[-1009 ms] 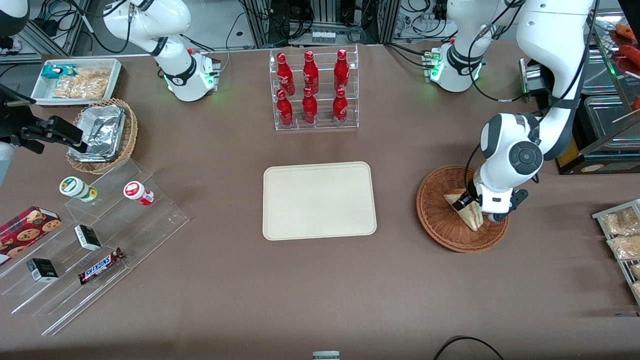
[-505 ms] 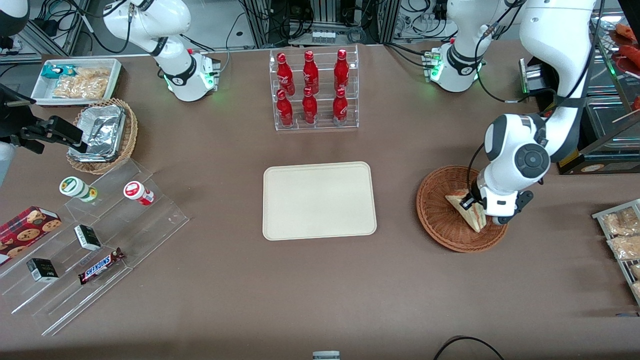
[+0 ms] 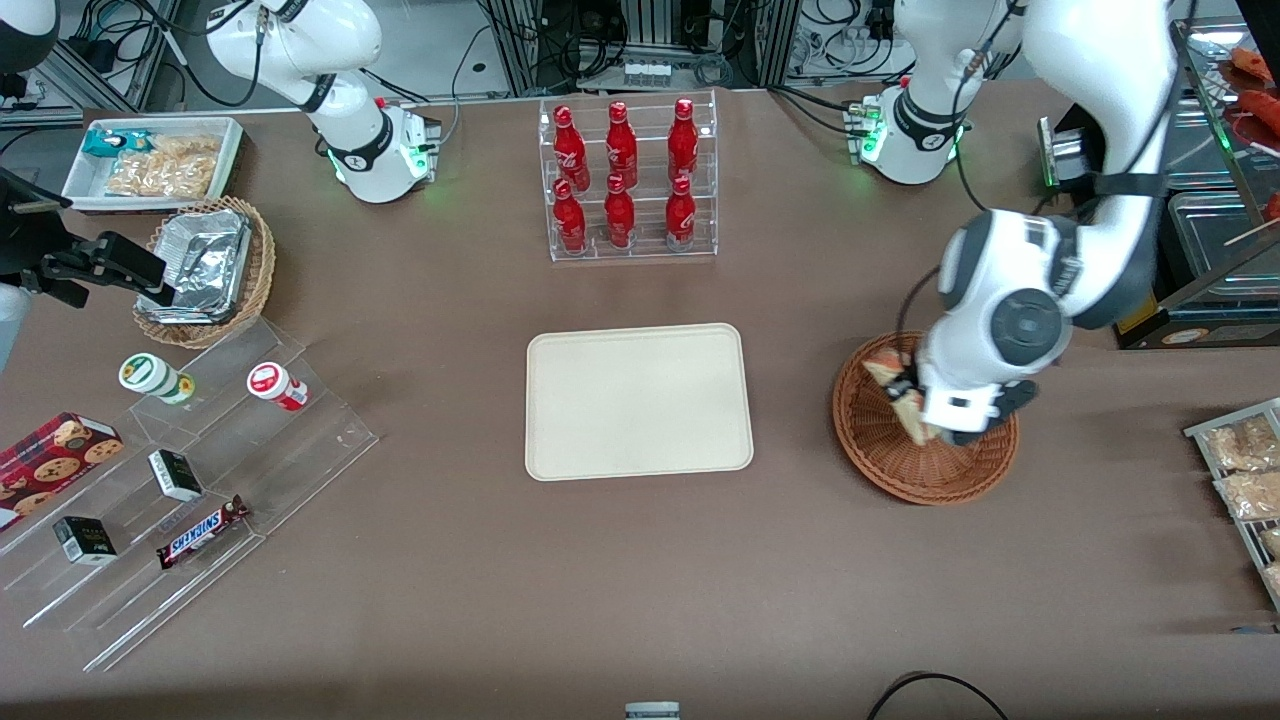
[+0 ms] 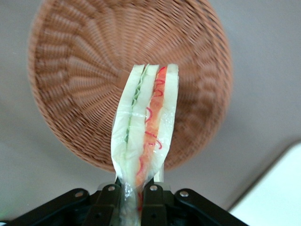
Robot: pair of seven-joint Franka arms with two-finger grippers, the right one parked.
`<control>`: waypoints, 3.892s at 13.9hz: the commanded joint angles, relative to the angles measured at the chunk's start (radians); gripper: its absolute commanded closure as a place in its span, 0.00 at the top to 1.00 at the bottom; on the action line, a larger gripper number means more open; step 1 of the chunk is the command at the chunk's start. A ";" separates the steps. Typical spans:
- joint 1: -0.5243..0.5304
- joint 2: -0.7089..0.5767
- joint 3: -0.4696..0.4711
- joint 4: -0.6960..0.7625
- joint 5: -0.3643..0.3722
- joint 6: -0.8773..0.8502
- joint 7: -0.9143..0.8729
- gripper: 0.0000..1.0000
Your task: Place sandwich from basket to tray
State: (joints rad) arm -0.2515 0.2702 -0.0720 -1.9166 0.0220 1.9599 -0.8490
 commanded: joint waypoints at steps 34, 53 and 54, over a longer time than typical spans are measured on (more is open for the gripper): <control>-0.509 0.382 0.040 0.544 -0.083 0.048 -0.120 1.00; -0.131 -0.017 0.112 0.237 -0.031 -0.305 0.299 1.00; -0.111 -0.046 0.112 0.229 -0.031 -0.335 0.342 1.00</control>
State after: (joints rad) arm -0.4005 0.3219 0.0509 -1.6110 -0.0197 1.6550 -0.5844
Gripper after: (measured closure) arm 0.000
